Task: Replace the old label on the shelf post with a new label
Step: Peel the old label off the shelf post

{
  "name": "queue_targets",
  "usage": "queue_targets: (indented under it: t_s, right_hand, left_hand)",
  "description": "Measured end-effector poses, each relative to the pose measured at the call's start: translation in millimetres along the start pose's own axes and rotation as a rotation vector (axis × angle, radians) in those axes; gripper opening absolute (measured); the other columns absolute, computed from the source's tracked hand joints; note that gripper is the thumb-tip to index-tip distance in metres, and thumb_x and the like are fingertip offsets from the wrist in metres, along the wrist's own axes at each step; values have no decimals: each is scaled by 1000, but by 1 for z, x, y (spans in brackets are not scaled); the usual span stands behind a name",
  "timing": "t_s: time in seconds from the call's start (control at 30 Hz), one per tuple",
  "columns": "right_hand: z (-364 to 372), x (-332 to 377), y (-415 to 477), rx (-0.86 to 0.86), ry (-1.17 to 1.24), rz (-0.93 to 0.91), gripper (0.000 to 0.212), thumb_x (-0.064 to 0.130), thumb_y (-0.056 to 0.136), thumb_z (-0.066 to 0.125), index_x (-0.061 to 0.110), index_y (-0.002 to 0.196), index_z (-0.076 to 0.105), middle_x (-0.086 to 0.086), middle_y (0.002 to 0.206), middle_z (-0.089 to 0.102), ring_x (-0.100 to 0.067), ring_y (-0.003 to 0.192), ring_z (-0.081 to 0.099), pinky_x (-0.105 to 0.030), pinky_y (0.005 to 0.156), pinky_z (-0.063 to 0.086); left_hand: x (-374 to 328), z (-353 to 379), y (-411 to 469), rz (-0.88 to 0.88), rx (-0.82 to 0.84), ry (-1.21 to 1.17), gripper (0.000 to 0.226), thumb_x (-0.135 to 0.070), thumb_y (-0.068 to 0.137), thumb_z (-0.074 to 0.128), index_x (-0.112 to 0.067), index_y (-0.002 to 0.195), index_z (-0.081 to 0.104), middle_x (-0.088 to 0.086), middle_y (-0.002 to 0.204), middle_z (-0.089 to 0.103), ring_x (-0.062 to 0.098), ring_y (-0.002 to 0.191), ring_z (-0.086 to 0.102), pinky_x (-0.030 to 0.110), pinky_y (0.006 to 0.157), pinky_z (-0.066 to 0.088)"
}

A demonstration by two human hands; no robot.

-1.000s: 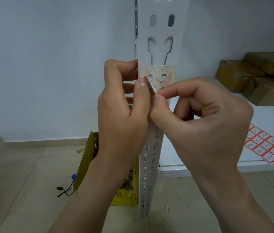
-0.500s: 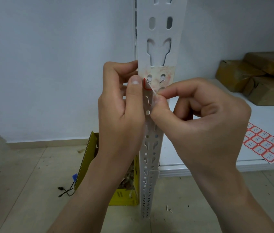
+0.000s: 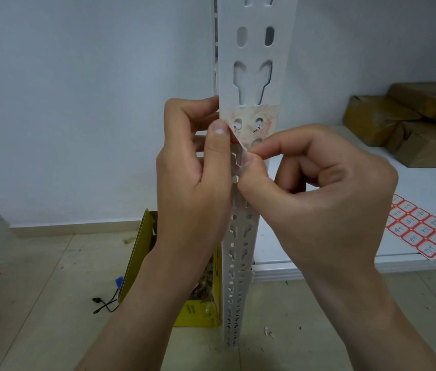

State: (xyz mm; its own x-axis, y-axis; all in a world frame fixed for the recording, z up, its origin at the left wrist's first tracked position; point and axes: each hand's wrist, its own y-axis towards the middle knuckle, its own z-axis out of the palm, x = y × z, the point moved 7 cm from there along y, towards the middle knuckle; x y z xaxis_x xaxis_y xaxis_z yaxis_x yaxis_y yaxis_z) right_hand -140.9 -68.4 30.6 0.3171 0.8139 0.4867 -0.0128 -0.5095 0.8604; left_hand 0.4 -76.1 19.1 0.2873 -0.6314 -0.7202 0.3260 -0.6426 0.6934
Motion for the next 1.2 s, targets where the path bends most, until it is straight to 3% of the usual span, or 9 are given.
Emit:
queue_targets:
  t_s: [0.43, 0.9, 1.03, 1.13, 1.2]
  right_hand:
    - [-1, -2, -1, 5, 7, 5, 5, 12, 83, 78, 12, 79, 75, -2, 45, 51, -23, 49, 51, -13, 52, 38]
    - [-1, 2, -1, 18, 36, -11, 4, 14, 83, 76, 14, 79, 74, -2, 44, 51, -23, 48, 50, -10, 52, 37]
    - [-7, 6, 0, -7, 52, -23, 12, 11, 82, 75, 19, 81, 67, -3, 43, 50, -24, 47, 50, -11, 50, 35]
    - [-16, -4, 3, -71, 77, 38, 15, 11, 88, 74, 20, 83, 63, -2, 43, 44, -24, 43, 47, -19, 45, 34]
    - [-23, -14, 6, -117, 81, 95, 12, 14, 93, 70, 19, 85, 61, -8, 48, 45, -26, 41, 46, -35, 43, 42]
  left_hand:
    - [-1, -1, 0, -8, -17, -3, 12, -6, 106, 40, -5, 114, 49, -10, 90, 63, 0, 78, 66, 12, 63, 50]
    - [0, -3, 0, -39, -43, -2, 12, -8, 106, 41, -9, 112, 51, -12, 84, 62, 1, 77, 65, 17, 65, 52]
    - [-2, -2, 0, -36, -47, -4, 11, -8, 107, 41, -7, 112, 50, -12, 83, 60, -2, 75, 65, 12, 63, 49]
    - [-5, -1, -1, -31, -53, 17, 6, -13, 106, 47, -12, 112, 50, -12, 92, 62, -1, 81, 68, 11, 65, 51]
    - [-6, 1, -1, -46, -62, 18, 11, -21, 104, 57, -17, 112, 50, -11, 95, 65, 6, 82, 69, 17, 66, 52]
